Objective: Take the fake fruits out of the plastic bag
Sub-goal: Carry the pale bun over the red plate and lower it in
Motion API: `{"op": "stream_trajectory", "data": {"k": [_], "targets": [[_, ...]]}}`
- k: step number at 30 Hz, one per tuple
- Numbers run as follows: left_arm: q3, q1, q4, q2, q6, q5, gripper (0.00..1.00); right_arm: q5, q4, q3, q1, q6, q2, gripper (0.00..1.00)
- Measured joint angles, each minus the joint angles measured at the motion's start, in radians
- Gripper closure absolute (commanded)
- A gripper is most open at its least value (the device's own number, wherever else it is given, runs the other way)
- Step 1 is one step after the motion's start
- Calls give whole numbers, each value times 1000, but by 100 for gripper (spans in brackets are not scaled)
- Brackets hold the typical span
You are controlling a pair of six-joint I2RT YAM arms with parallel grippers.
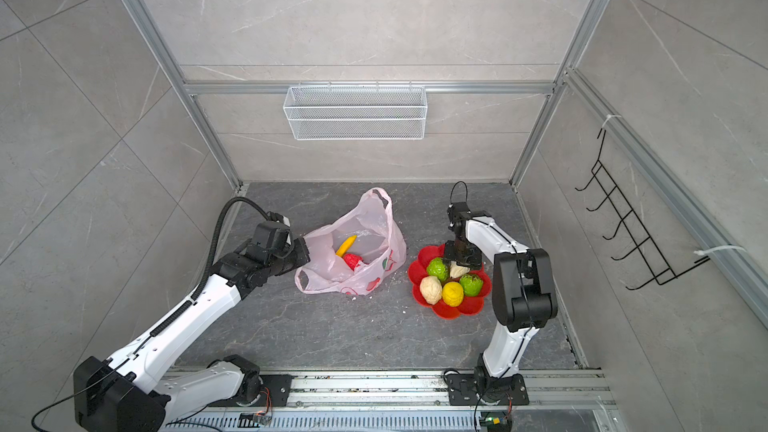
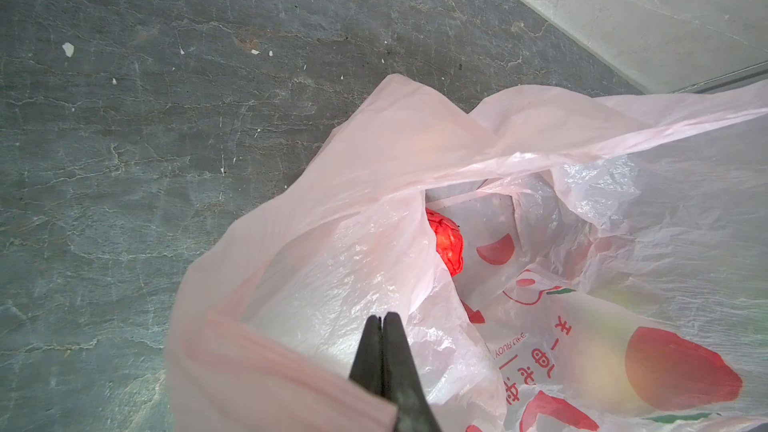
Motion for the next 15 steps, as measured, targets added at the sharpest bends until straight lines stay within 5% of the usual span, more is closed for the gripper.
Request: {"op": "stream_trajectory", "data": {"k": [15], "targets": [[-10,0,-11,-13,-4,-2,100,-42,-21,10,0,0,-89,25]]}}
